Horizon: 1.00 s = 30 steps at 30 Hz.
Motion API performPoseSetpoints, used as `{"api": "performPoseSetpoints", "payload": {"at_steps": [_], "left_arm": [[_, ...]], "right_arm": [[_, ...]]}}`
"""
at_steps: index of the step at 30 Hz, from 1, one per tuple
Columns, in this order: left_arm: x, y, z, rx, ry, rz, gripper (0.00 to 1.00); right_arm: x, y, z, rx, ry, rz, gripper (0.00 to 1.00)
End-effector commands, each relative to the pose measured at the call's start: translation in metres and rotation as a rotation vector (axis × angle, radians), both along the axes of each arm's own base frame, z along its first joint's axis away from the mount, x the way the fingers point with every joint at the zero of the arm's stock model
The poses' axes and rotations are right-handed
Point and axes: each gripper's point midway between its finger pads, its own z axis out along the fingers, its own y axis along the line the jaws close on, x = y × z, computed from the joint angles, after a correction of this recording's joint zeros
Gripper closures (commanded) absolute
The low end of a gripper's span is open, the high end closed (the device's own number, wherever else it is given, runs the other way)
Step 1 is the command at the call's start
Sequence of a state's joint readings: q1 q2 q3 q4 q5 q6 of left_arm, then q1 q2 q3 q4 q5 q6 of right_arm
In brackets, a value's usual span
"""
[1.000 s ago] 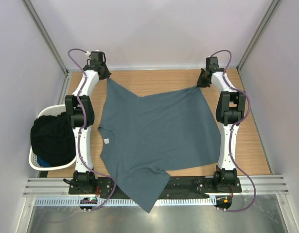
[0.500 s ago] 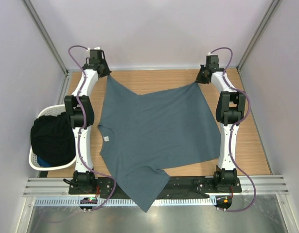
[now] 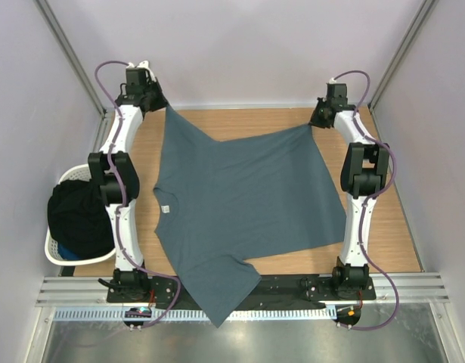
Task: Fold and stack the t-shirts
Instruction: Fold the tshirt
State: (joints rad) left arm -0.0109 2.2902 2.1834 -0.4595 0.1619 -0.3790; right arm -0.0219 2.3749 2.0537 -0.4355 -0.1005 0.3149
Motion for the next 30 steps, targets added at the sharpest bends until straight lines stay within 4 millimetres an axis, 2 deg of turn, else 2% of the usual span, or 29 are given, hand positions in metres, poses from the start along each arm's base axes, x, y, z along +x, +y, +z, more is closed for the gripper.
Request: {"api": "performPoseSetpoints", "payload": {"at_steps": [1, 6, 7, 8, 10, 11, 12, 13, 14, 15, 16, 17, 20, 21, 23, 24, 30], "left_arm": [[-0.007, -0.009, 0.065, -0.004, -0.154, -0.083, 1.0], [-0.024, -0.019, 0.063, -0.029, -0.14, -0.145, 1.0], [-0.028, -0.023, 0.072, -0.037, -0.159, -0.166, 1.0], [-0.034, -0.024, 0.063, -0.04, -0.139, -0.178, 1.0], [-0.04, -0.027, 0.065, -0.044, -0.148, -0.202, 1.0], [-0.048, -0.029, 0.075, -0.041, -0.168, -0.213, 1.0], [-0.055, -0.029, 0.063, -0.042, -0.142, -0.218, 1.0], [-0.063, -0.029, 0.075, -0.039, -0.167, -0.221, 1.0], [-0.067, -0.03, 0.076, -0.038, -0.169, -0.224, 1.0], [-0.075, -0.029, 0.067, -0.036, -0.152, -0.224, 1.0], [-0.078, -0.029, 0.071, -0.031, -0.165, -0.224, 1.0], [-0.084, -0.027, 0.084, -0.021, -0.189, -0.215, 1.0], [-0.095, -0.027, 0.088, -0.02, -0.191, -0.217, 1.0], [-0.102, -0.028, 0.099, -0.022, -0.211, -0.222, 1.0], [-0.111, -0.028, 0.099, -0.024, -0.206, -0.221, 1.0], [-0.118, -0.029, 0.108, -0.022, -0.225, -0.227, 1.0], [-0.146, -0.033, 0.088, -0.018, -0.164, -0.263, 1.0]], "right_arm": [[0.002, -0.003, 0.061, -0.016, -0.129, 0.012, 0.99], [-0.006, -0.004, 0.055, -0.022, -0.106, 0.022, 0.99], [-0.006, -0.004, 0.056, -0.025, -0.108, 0.024, 0.99], [-0.007, -0.004, 0.056, -0.025, -0.107, 0.027, 0.99], [-0.01, -0.006, 0.057, -0.031, -0.107, 0.028, 0.99], [-0.01, -0.008, 0.058, -0.037, -0.112, 0.028, 0.99], [-0.013, -0.01, 0.055, -0.038, -0.106, 0.026, 0.99], [-0.014, -0.014, 0.055, -0.038, -0.108, 0.024, 0.99], [-0.014, -0.016, 0.056, -0.036, -0.116, 0.025, 0.99], [-0.016, -0.015, 0.053, -0.018, -0.112, 0.04, 0.99], [-0.016, -0.014, 0.054, -0.007, -0.115, 0.05, 0.99], [-0.014, -0.017, 0.054, 0.004, -0.124, 0.054, 0.99], [-0.012, -0.01, 0.056, 0.039, -0.141, 0.095, 0.99], [-0.011, -0.007, 0.056, 0.045, -0.146, 0.105, 0.99], [-0.009, -0.004, 0.06, 0.061, -0.164, 0.123, 0.99], [-0.009, -0.004, 0.061, 0.057, -0.171, 0.128, 0.99], [-0.003, 0.0, 0.074, 0.047, -0.218, 0.167, 0.99]]}}
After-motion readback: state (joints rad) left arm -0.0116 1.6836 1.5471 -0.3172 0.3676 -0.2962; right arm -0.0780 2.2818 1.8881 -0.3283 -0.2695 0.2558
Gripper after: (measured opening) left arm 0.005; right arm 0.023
